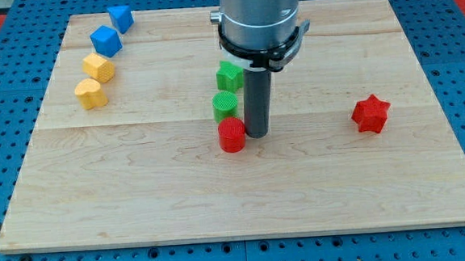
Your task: Move the red upwards towards left side
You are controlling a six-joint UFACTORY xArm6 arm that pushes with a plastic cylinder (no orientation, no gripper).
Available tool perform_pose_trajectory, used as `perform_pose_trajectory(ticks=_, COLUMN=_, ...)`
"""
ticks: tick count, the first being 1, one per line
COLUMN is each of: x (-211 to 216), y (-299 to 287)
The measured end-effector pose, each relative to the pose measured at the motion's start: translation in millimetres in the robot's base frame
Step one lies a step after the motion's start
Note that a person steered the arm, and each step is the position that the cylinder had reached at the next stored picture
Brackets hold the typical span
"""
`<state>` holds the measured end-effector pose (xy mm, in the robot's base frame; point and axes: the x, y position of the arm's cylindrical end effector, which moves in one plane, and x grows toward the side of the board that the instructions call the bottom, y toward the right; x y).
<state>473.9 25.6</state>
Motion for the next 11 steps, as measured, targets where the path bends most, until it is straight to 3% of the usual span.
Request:
perform_pose_trajectory(ticks=1, x=6, y=3)
perform_pose_trajectory(ticks=2, x=48, y=53)
perform_pose_trajectory(ticks=3, x=56, y=158)
perform_pose_trajectory(ticks=4, x=41, y=212)
perform_pose_trajectory(ticks=5, x=5, y=141)
perform_pose_trajectory(ticks=7, x=7, y=184)
perform_pose_trajectory(ticks=8, x=-15, y=202)
perform_pose_trajectory(ticks=10, x=-66, y=120)
perform_pose_trajectory(ticks=11, x=-28, y=130)
